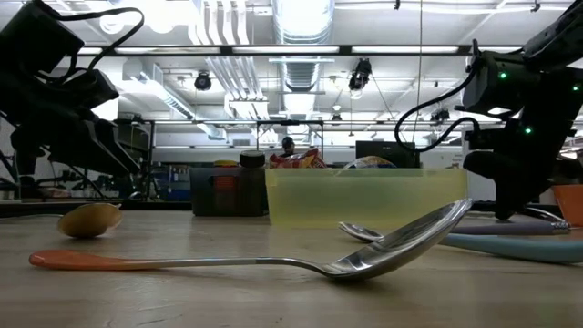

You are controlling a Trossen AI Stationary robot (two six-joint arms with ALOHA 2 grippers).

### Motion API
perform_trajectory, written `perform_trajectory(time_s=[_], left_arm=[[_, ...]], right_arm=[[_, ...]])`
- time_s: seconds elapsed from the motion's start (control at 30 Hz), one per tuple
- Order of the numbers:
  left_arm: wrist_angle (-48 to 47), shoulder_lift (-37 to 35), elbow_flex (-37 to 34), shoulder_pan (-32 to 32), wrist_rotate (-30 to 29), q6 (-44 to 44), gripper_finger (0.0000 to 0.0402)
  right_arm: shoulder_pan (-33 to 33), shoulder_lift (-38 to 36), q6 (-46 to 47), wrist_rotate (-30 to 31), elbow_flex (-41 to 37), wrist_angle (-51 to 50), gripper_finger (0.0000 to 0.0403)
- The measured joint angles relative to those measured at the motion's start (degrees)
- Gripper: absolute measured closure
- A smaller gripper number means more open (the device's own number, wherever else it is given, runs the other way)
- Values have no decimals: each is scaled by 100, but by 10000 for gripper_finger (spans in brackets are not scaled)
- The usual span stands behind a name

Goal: Pick & Place Food Item
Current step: Put the green patterned spoon into the yellow bin

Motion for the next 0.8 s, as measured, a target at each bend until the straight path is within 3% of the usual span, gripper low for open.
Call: perform_trajectory(time_s=[0.8], left_arm=[[-1,0,0,-1,-1,0,85]], right_arm=[[2,-267,199,55,288,-204,381]])
